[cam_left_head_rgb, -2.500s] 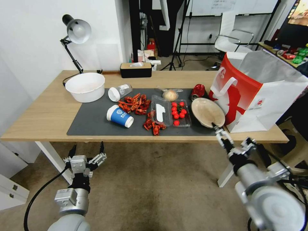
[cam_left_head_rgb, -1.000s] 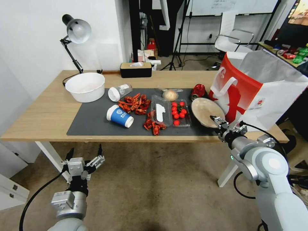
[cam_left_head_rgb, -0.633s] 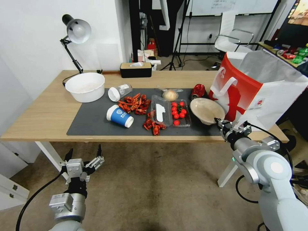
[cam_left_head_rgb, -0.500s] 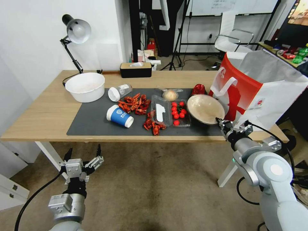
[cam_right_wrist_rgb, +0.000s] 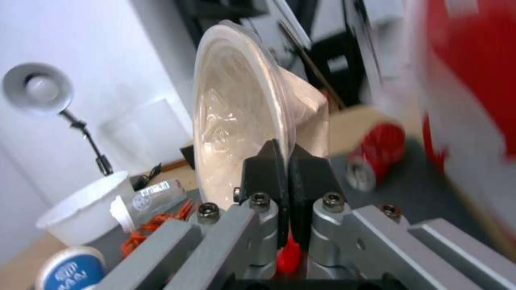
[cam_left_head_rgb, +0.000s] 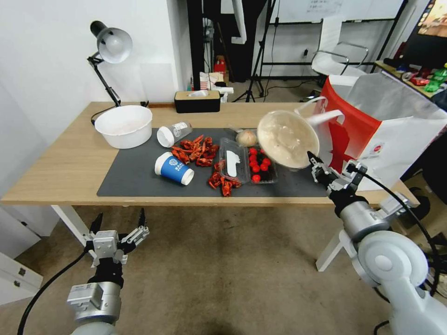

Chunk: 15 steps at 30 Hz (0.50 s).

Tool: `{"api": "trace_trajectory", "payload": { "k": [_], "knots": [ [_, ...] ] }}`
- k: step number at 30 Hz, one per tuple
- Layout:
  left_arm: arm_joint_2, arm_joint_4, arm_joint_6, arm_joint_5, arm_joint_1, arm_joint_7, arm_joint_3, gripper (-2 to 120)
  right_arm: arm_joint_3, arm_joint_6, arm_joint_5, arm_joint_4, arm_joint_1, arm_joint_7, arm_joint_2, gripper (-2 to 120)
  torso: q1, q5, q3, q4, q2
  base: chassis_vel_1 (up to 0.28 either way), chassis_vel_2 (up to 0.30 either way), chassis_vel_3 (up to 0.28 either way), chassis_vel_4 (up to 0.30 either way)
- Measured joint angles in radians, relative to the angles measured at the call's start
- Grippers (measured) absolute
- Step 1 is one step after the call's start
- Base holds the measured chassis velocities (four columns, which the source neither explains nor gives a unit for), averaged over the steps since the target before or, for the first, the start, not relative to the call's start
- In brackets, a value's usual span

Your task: Pick up the trash from the table and place it into the takeout bag.

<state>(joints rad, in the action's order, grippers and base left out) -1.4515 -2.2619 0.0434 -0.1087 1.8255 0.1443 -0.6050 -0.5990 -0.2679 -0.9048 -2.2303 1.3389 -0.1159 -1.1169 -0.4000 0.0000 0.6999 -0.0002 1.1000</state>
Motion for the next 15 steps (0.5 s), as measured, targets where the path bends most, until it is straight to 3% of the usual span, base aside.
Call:
{"api": "trace_trajectory", "payload": {
  "k": [1, 5, 7, 9, 12, 15],
  "knots": [
    [0.001, 0.003, 0.004, 0.000, 0.000, 0.000, 0.001, 100, -0.004, 0.049, 0.079, -0.010, 0.001, 0.038, 0.019, 0, 0.000, 0.0004, 0.000, 0.0002, 0.000, 0.000, 0.000, 0.000, 0.000],
    [0.002, 0.003, 0.008, -0.001, 0.001, 0.000, -0.003, 100, -0.039, 0.111, 0.104, -0.038, -0.023, 0.024, 0.056, 0, 0.000, -0.0002, 0.000, 0.0002, 0.000, 0.000, 0.000, 0.000, 0.000],
    [0.003, 0.001, 0.012, -0.003, 0.004, 0.000, -0.009, 100, -0.115, 0.151, 0.052, -0.045, -0.060, -0.047, 0.116, 0, 0.000, 0.0000, 0.000, 0.0003, 0.000, 0.000, 0.000, 0.000, 0.000],
    [0.002, 0.001, 0.013, -0.003, 0.004, 0.000, -0.009, 100, -0.146, 0.153, 0.037, -0.044, -0.070, -0.078, 0.141, 0, 0.000, 0.0003, 0.000, 0.0003, 0.000, 0.000, 0.000, 0.000, 0.000],
    [0.000, 0.001, 0.015, -0.003, 0.005, 0.000, -0.004, 100, -0.264, 0.149, 0.014, -0.007, -0.102, -0.210, 0.242, 0, 0.000, 0.0000, 0.000, 0.0002, 0.000, 0.000, 0.000, 0.000, 0.000],
    [0.000, 0.004, 0.015, -0.003, 0.000, 0.000, 0.003, 100, -0.319, 0.127, -0.008, 0.039, -0.117, -0.245, 0.297, 0, 0.000, 0.0002, 0.000, 0.0000, 0.000, 0.000, 0.000, 0.000, 0.000]
  ]
}}
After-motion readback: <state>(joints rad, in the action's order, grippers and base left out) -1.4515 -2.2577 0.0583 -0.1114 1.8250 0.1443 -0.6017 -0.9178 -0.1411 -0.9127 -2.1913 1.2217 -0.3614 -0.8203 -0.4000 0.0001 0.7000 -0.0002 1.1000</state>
